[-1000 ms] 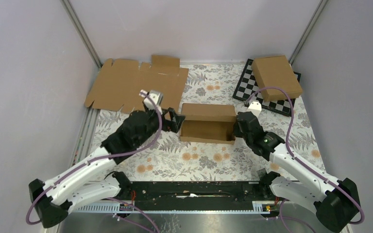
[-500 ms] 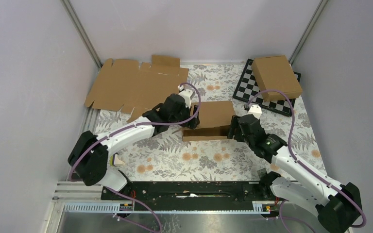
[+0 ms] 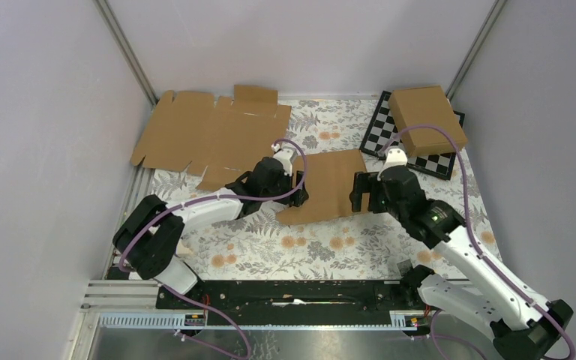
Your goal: Fold the paper box
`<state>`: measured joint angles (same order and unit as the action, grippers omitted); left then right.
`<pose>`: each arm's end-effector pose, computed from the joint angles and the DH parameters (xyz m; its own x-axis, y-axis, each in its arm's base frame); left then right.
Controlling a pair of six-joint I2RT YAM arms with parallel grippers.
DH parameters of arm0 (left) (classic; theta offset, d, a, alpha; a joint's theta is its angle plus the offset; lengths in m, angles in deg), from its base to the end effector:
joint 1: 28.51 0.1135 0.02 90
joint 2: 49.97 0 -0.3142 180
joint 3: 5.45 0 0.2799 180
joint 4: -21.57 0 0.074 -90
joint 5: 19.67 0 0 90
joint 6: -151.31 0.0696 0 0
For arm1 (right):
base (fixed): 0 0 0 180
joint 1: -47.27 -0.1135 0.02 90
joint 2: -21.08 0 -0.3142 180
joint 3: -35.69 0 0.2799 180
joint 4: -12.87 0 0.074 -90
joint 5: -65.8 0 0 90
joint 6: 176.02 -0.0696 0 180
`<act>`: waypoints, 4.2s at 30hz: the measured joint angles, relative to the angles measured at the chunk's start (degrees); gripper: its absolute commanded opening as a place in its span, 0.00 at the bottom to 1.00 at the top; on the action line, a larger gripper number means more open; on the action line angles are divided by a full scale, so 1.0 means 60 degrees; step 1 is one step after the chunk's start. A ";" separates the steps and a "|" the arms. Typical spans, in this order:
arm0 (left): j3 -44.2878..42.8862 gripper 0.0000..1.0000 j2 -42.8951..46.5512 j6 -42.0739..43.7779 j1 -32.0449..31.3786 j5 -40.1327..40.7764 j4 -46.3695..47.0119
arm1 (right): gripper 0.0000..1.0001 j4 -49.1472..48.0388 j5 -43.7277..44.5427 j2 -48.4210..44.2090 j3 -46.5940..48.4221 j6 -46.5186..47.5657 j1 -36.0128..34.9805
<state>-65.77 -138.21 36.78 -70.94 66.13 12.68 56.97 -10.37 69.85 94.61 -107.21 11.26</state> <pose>0.2715 -0.2551 0.2106 -0.6997 0.0786 -0.7101 0.4679 0.8015 -0.3723 0.1763 0.1076 0.3201 -0.5696 0.0199 -0.8217 -0.2194 0.9597 0.1754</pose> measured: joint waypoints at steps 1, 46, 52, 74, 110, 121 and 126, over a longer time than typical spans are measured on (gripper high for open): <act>0.0018 0.69 -0.0033 -0.0018 0.0000 0.0000 0.0124 | 0.99 0.0091 0.0007 -0.0033 0.0233 0.0106 0.0000; 0.0138 0.80 0.0688 -0.1639 0.0466 0.1402 -0.0470 | 0.23 -0.3330 0.1042 0.4517 -0.0044 -0.1851 0.1887; 0.0291 0.80 0.0477 -0.1752 0.0656 0.1158 -0.0288 | 0.26 -0.3694 0.0747 0.5293 -0.0120 -0.1800 0.2240; 0.0138 0.47 -0.0634 -0.1526 0.1592 -0.0331 0.0525 | 0.58 -0.3719 -0.0510 0.6073 0.0648 -0.1424 0.3085; -0.0634 0.72 0.1836 -0.0710 0.2346 -0.0820 0.0780 | 0.90 -0.2881 -0.3100 0.3778 0.0867 -0.0663 0.2656; 0.2783 0.75 0.5395 -0.1993 0.2346 -0.0747 -0.0182 | 0.91 -0.4113 -0.4011 0.6532 0.1158 -0.0135 0.3887; 0.3024 0.76 0.6357 -0.2299 0.2350 -0.0441 -0.0900 | 0.81 -0.4761 -0.4783 0.6604 0.0867 -0.0102 0.4186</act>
<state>-47.63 -100.07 22.99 -56.84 63.48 7.28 28.40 -39.07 109.48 99.82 -107.82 36.37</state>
